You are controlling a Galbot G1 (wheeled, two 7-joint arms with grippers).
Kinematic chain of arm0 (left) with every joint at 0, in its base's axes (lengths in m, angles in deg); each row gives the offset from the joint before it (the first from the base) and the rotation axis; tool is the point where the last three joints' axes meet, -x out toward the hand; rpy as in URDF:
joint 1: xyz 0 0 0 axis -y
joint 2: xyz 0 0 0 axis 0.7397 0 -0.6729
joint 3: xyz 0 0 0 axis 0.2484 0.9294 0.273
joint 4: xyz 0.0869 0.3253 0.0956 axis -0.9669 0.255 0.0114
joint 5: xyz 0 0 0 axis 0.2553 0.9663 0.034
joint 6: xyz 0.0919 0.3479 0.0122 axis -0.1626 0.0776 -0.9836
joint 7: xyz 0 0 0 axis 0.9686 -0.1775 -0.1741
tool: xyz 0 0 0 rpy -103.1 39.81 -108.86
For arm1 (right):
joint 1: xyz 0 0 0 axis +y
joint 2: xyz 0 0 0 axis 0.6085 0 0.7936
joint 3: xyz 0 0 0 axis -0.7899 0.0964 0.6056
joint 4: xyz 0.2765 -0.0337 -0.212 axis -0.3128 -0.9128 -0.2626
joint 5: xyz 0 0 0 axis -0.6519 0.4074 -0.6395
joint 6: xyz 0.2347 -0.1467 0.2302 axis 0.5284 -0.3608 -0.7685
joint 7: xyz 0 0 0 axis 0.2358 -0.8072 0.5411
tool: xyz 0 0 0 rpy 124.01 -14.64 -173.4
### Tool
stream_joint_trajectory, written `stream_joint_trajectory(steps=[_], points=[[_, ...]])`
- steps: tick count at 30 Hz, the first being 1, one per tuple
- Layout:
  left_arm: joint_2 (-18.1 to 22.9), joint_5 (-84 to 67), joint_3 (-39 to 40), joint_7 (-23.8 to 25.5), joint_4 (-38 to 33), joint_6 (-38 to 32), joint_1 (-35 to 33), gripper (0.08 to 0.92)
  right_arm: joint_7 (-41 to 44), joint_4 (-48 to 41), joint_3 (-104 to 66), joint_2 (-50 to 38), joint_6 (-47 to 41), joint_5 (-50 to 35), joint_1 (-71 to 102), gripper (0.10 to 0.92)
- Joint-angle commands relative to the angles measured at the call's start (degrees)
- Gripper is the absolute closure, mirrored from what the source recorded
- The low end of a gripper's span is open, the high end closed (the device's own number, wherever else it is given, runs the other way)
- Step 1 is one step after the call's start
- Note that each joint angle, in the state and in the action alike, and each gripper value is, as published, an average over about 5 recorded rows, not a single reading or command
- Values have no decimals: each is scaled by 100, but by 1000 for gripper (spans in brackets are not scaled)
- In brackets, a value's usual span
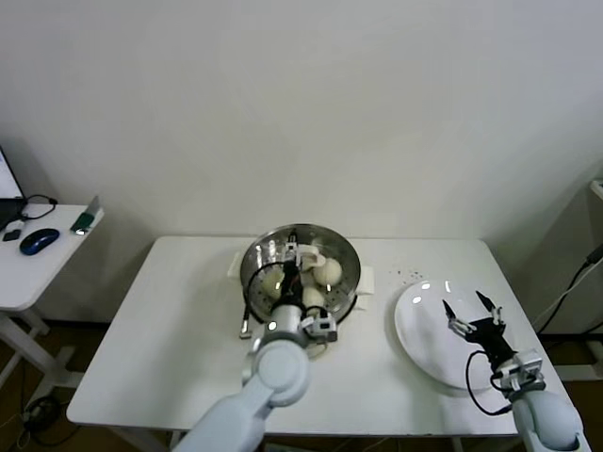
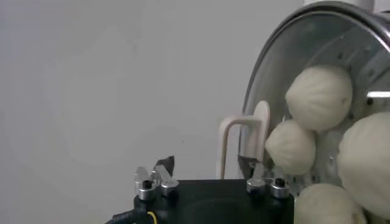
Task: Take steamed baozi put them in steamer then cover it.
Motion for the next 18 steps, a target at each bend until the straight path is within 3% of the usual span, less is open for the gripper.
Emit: stream_joint_trajectory(steps=[1,6,9,13,18], points=[[-510,-454,-131,-185,-1459,275,-718,274,-14,-27,-1,-24,-72,-39,-47,203],[-718,-1075,-701,-763,-1909,-22,-1347,184,-8,-18,19,-21,-83,-28,-72,203],[-850,-2224,-1355,-1450,-2057,-606,-1800,178,15,-12,7,-21,-77,-24,-60,203],[-838,-4331,-2738,-2392,-1858,-2385,-2386,177,49,32,-39,-13,-55,-46,-7,203],[-691,-6532,-4159,-2633,-1641,-4112,-3002,177,91,106,-78,2,-3,-70,71,203]])
